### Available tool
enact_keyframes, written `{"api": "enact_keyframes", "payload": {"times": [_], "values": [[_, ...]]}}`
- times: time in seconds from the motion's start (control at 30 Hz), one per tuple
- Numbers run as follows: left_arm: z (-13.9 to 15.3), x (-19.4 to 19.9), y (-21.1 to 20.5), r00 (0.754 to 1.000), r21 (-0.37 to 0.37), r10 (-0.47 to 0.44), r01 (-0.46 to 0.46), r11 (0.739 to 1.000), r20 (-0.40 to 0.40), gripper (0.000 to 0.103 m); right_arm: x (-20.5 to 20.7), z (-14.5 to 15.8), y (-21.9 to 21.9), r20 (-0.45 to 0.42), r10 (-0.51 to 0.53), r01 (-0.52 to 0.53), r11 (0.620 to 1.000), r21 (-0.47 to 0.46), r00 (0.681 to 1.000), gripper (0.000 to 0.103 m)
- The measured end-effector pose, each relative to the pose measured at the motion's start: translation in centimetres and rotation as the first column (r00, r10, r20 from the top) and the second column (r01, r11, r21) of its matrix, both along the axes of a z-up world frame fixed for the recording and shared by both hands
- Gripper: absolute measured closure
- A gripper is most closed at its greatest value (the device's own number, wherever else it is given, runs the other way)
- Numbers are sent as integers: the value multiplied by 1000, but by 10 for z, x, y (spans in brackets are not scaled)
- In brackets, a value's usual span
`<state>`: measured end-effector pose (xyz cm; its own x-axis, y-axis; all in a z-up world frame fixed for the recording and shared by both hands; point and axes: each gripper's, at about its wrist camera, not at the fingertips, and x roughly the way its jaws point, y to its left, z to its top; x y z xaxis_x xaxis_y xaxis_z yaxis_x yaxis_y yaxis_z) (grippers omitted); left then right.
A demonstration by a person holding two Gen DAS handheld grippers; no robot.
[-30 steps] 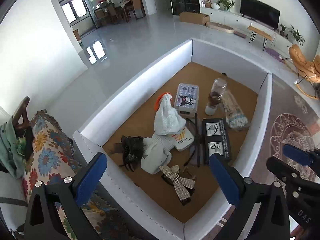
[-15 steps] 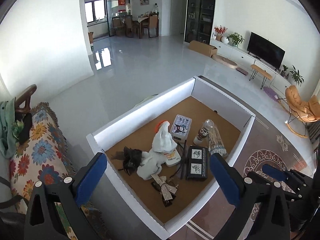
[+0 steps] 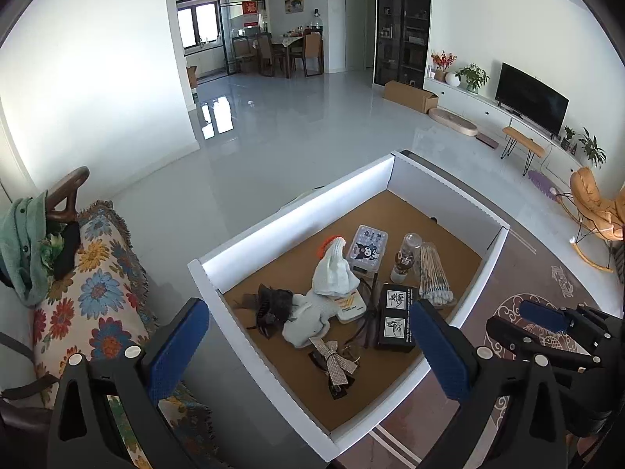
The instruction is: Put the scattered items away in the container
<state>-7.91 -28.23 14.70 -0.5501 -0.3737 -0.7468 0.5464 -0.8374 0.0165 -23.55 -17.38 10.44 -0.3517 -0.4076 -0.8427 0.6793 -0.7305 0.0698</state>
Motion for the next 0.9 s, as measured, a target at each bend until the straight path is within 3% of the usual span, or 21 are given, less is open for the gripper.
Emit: {"api": "enact_keyframes", "payload": {"times": [0.6,0.77,0.9], "values": [[-11,-7,3,1000,-7,-5,5,1000,29,0,-3,-7,-6,14,15,-15,1000,3,1000,55],[-12,-7,2,998,49,-64,63,997,10,0,-5,-8,-9,13,18,-18,1000,4,1000,55],[-9,-8,8,999,-18,-49,49,999,2,0,-5,-11,-14,14,24,-24,1000,9,1000,55]]}}
